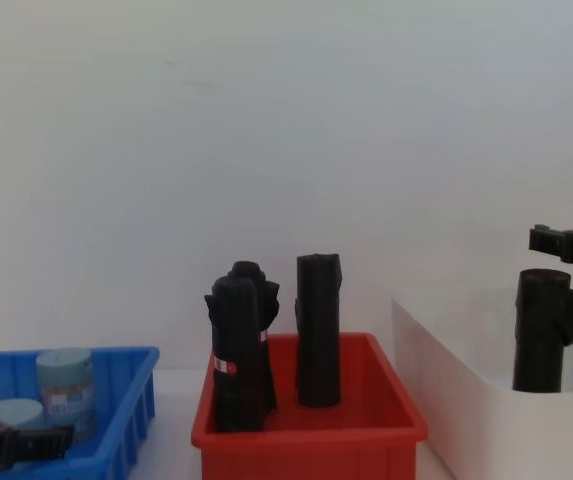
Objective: Pick the cotton swabs from the blue box and place them into the white box.
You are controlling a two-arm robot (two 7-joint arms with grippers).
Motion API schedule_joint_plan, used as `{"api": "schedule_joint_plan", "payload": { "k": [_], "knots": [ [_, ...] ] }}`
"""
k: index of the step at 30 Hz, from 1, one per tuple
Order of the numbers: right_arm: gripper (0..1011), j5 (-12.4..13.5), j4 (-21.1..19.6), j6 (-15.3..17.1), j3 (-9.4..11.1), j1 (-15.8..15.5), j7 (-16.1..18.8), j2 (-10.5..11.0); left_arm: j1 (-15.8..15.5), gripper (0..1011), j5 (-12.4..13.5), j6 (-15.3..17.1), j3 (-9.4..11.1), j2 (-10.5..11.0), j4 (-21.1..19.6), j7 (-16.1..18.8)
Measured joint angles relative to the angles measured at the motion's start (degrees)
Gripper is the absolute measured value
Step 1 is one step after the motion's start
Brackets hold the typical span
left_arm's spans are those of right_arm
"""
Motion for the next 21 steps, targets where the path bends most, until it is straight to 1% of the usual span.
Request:
{"api": "schedule_joint_plan", "payload": {
  "k": [4,15,18,21],
  "knots": [
    [1002,0.00,0.00,0.00,0.00,0.00,0.00,0.00,-0.30,1004,0.69,0.14,0.13,-0.34,0.40,-0.17],
    [1002,0.00,0.00,0.00,0.00,0.00,0.00,0.00,-0.70,1003,1.59,0.41,0.31,-0.79,0.96,-0.42],
    [1002,0.00,0.00,0.00,0.00,0.00,0.00,0.00,-0.76,927,1.73,0.51,0.34,-0.87,1.05,-0.46],
    [1002,0.00,0.00,0.00,0.00,0.00,0.00,0.00,-0.81,883,1.85,0.54,0.37,-0.91,1.13,-0.48]
  ]
}}
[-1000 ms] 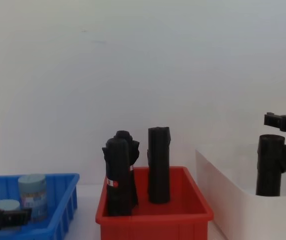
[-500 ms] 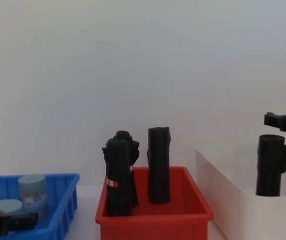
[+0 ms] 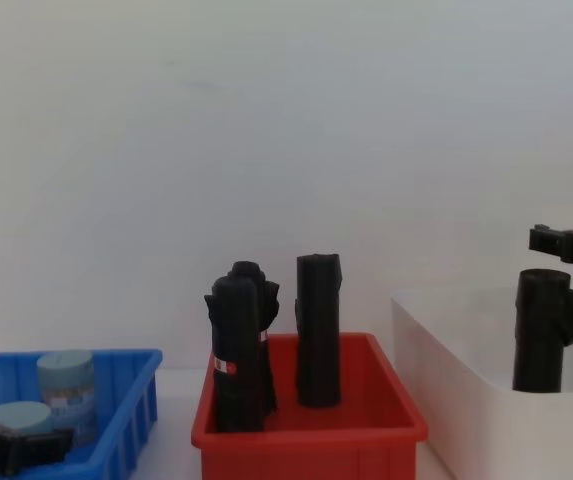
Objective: Pick the cotton swabs from the blue box and place them into the white box.
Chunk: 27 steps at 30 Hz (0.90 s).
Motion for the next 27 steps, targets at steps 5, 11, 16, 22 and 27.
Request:
{"api": "schedule_joint_plan", "payload": {
  "k": [5,11,16,22,27],
  "knots": [
    [1002,0.00,0.00,0.00,0.00,0.00,0.00,0.00,-0.06,724,0.11,0.03,0.03,-0.06,0.07,-0.03],
    [1002,0.00,0.00,0.00,0.00,0.00,0.00,0.00,-0.10,664,0.22,0.04,0.06,-0.11,0.14,-0.08],
    [1002,0.00,0.00,0.00,0.00,0.00,0.00,0.00,-0.12,664,0.25,0.03,0.06,-0.13,0.16,-0.08],
    [1002,0.00,0.00,0.00,0.00,0.00,0.00,0.00,-0.15,664,0.34,0.01,0.06,-0.16,0.19,-0.11],
    [1002,0.00,0.00,0.00,0.00,0.00,0.00,0.00,-0.17,664,0.74,-0.20,0.06,-0.17,-0.30,-0.19]
  ]
}}
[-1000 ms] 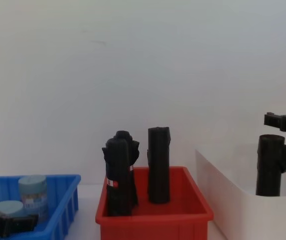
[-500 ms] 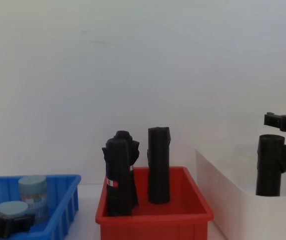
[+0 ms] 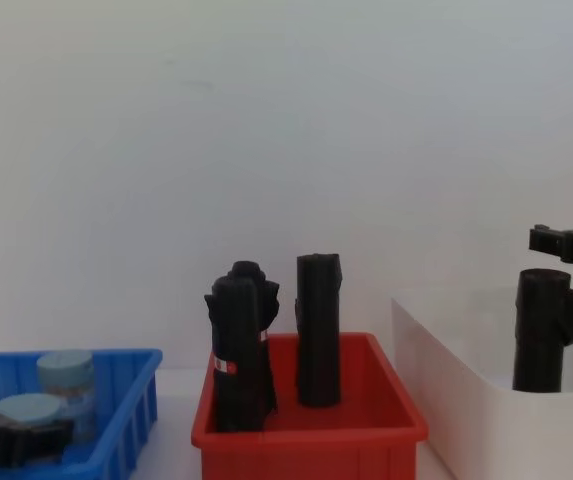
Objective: Pick the cotton swabs from the blue box and place them into the white box.
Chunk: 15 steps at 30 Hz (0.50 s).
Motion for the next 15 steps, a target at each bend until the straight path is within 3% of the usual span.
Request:
{"api": "schedule_joint_plan", "payload": {
  "k": [15],
  "knots": [
    [1002,0.00,0.00,0.00,0.00,0.00,0.00,0.00,-0.10,664,4.23,-1.81,-0.05,0.15,-7.04,1.08]
  ]
}}
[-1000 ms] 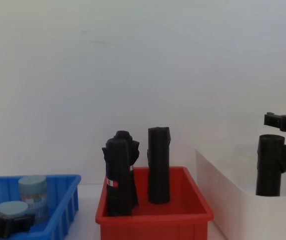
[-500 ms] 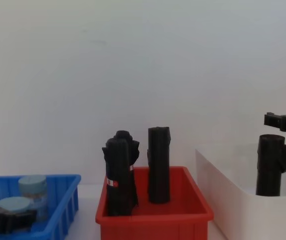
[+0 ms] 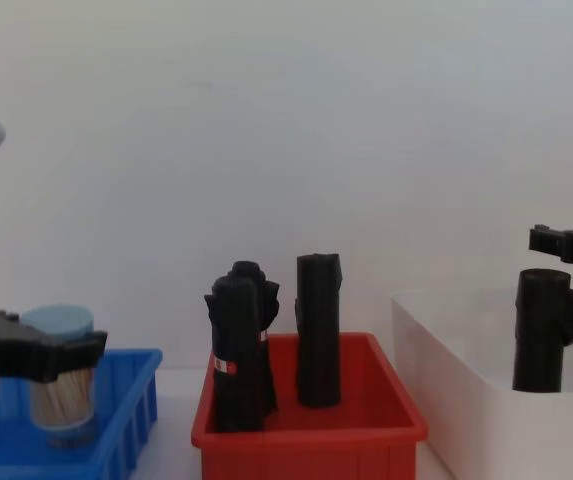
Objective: Pick the cotton swabs from the blue box and place them into the white box.
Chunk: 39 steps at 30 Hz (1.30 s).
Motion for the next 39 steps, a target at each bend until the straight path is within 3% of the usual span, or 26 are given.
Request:
{"api": "schedule_joint_plan", "payload": {
  "k": [11,20,28,39],
  "knots": [
    [1002,-0.17,0.02,-0.08,0.01,0.02,0.18,-0.01,-0.25,664,4.79,-2.35,0.02,-0.27,-5.91,2.11],
    [1002,-2.77,0.22,-2.19,-0.35,0.14,3.46,0.16,-1.03,664,8.07,-5.55,0.04,-0.93,-9.08,2.63],
    [1002,-5.18,-0.49,-4.41,-0.88,-0.14,8.04,0.52,-3.01,664,9.47,-8.43,0.17,-2.34,-9.81,-0.50],
    [1001,-8.10,-2.47,-7.77,-1.79,-0.95,16.35,1.16,-6.98,664,9.45,-10.35,0.91,-5.35,-7.11,-8.23]
  ]
}}
